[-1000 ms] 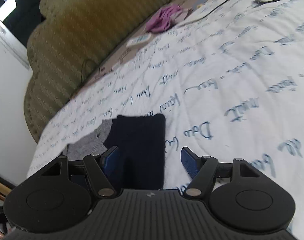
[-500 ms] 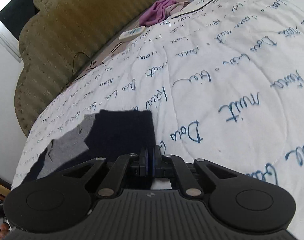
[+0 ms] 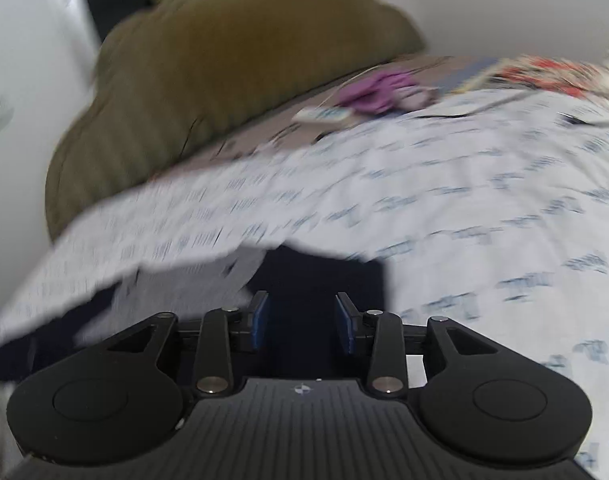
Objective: Fold small clothes
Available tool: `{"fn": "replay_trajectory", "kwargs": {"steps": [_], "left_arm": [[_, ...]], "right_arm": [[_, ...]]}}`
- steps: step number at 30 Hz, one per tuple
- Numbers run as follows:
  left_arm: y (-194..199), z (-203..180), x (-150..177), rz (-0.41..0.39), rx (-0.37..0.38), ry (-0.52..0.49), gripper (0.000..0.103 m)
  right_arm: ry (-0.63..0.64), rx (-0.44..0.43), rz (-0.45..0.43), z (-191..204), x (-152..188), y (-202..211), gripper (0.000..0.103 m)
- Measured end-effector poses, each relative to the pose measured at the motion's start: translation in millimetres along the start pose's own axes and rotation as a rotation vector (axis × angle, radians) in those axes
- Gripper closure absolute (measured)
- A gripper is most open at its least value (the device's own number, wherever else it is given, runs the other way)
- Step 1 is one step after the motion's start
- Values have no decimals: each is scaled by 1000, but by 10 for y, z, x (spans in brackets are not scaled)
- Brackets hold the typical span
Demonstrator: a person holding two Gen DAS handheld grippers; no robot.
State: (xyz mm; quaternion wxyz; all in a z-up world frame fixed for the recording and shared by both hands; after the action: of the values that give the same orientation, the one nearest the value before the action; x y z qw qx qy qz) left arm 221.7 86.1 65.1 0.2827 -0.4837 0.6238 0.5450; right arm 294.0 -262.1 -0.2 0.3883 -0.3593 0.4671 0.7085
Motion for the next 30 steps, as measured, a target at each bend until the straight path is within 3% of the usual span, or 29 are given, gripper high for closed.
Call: {"fn": "replay_trajectory", "kwargs": {"steps": [3,5,6,7,9,13,15,17,19,21,23,26,28,30], "left_arm": [[-193,-318,262,33,33,-113,25],[-425,-336,476,152,-12,-129,25],[-488,-315,568,155,-27,-132,25],[-446,-325,631,95,-24,-177,24],[-435,-372,753,69,-24,-249,23],[-402,-293,699,56,3,-193,23],[-193,-152,573,22,16,-111,23],[102,102,416,-73,-7,-14,22],[420,541,287,-209,-87,119,16],[598,1074,174,-281,-213,273,11],[725,1770,88,-301,-366,511,10],[921,2761,156,-313,-495,940,10],[1010,3123,230,-348,-535,1077,10],[1011,3346,249,-367,-537,1104,10]], "right_arm": [[104,36,23,242,190,-219,62],[168,74,39,312,321,-316,60],[204,84,36,315,400,-341,56],[248,78,2,310,481,-330,54],[226,70,-9,268,496,-319,53],[195,56,-7,223,486,-315,48],[197,56,-9,232,492,-319,48],[190,58,-12,236,500,-310,48],[184,58,-14,236,501,-302,48],[180,55,-14,232,506,-305,47],[178,52,-14,233,505,-304,46],[165,43,-15,226,503,-297,44],[148,35,-17,203,498,-294,43],[135,30,-18,187,496,-291,43]]}}
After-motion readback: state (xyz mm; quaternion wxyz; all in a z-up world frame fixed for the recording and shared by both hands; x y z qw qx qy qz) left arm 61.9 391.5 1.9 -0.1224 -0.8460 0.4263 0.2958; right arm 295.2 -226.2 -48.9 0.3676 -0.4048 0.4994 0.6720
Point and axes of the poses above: each gripper's, at about its wrist camera, not at the fingertips, and y roughly against the way its jaws point, z to its left, x to its underside, the point moved 1 cm from there along -y, roughly the way its jaws point, and after that the axes turned 12 degrees about -z, right-handed, at the moved point
